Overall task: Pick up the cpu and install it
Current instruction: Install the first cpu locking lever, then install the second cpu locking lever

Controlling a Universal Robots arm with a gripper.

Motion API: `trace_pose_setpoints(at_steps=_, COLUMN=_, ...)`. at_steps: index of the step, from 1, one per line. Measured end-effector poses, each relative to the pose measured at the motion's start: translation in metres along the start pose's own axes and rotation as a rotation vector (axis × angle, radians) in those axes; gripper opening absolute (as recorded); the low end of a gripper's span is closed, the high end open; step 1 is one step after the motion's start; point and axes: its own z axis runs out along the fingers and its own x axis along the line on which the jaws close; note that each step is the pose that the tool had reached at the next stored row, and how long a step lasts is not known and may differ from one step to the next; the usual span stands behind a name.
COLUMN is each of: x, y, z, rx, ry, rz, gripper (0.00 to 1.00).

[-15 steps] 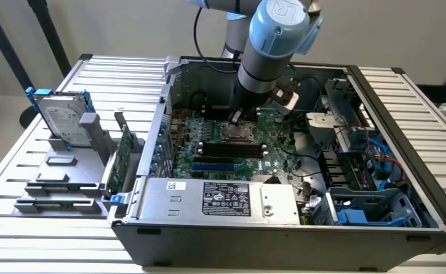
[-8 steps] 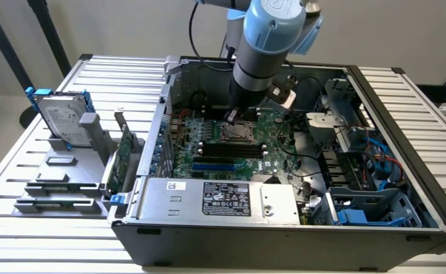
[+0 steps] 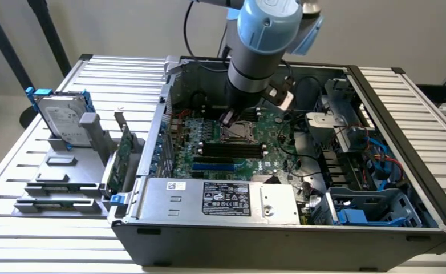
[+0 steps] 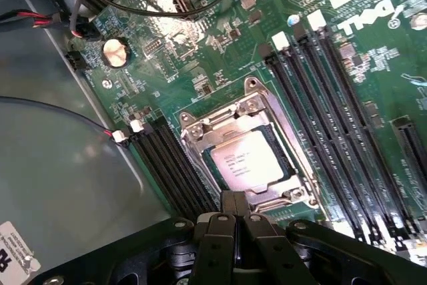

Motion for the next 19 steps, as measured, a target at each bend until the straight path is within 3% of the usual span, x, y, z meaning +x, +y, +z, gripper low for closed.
trace_pose_setpoints(at_steps=6, x=-0.012, y=0.0005, z=-0.0104, rx=-0.0006, ry=-0.0011, rz=0.000, gripper=0.11)
trace_pose_setpoints(at_steps=19, x=-0.035, y=0.0051, z=-0.0489, rx=-0.0007, ry=-0.0010, rz=0.001, gripper=0.11)
